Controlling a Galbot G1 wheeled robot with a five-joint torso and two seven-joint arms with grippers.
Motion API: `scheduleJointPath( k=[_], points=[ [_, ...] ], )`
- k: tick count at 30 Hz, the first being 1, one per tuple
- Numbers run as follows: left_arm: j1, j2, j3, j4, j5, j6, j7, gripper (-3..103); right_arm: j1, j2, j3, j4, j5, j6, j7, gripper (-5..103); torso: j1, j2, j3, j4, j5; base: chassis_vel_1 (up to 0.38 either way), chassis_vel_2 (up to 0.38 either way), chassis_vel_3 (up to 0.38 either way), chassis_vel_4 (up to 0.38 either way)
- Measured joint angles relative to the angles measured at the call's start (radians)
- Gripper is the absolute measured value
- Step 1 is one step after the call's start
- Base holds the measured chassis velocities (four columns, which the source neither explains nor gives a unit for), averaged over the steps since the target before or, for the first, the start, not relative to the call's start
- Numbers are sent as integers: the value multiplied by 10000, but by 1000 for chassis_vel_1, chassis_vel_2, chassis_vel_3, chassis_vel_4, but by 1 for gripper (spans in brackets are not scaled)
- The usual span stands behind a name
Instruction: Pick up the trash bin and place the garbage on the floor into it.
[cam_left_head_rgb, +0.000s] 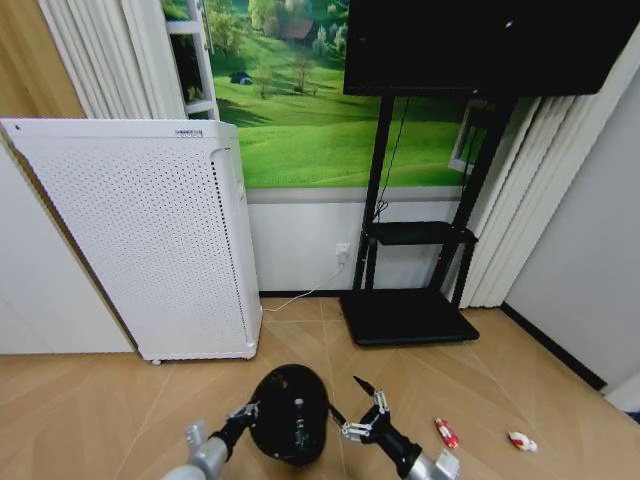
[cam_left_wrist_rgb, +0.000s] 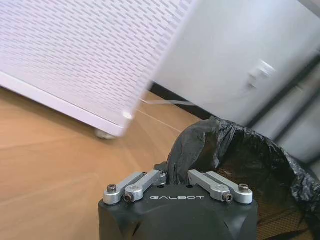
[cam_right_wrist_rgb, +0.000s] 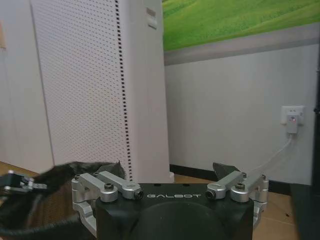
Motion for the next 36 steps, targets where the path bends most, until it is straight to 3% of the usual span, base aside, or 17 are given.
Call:
scheduleJointPath(
  k=[3, 5, 13, 24, 27, 32, 36],
  points=[
    [77, 35, -435, -182, -299, -1, -308, 7, -53, 332, 157, -134, -4, -93, 160, 100, 0, 0, 0, 1, 6, 0, 0, 0, 0],
    [96, 176, -740, -354, -577, -1, -525, 7, -104, 920, 401, -424, -59, -111, 219, 100, 0, 0, 0, -7, -1, 0, 0, 0, 0],
    [724, -76, -1468, -998, -557, -106, -556, 7, -70, 1123, 653, -1420, -496, -143, 446, 100, 0, 0, 0, -2, 2, -84, -73, 69, 74],
    [1080, -115, -2410, -1159, -584, -249, -293, 7, 150, 1534, 728, -2863, -1377, 367, 833, 100, 0, 0, 1, -5, 0, -220, -225, 211, 218],
    [1231, -272, -2707, -1053, -507, -302, -126, 7, 670, 1659, 610, -3443, -1634, -114, 1479, 100, 0, 1, 1, -5, 9, -205, -198, 197, 168],
    [1638, -364, -3312, -818, -153, -417, 328, 7, 1650, 1685, 342, -4609, -1894, -1019, 1798, 100, 0, 1, 1, -1, 6, -66, -74, 71, 56],
    [2024, -396, -3861, -762, -186, -420, 727, 7, 2531, 1628, 113, -5995, -2254, -1206, 1817, 100, 0, 0, 1, -2, 2, 49, 32, -40, -30]
  ],
)
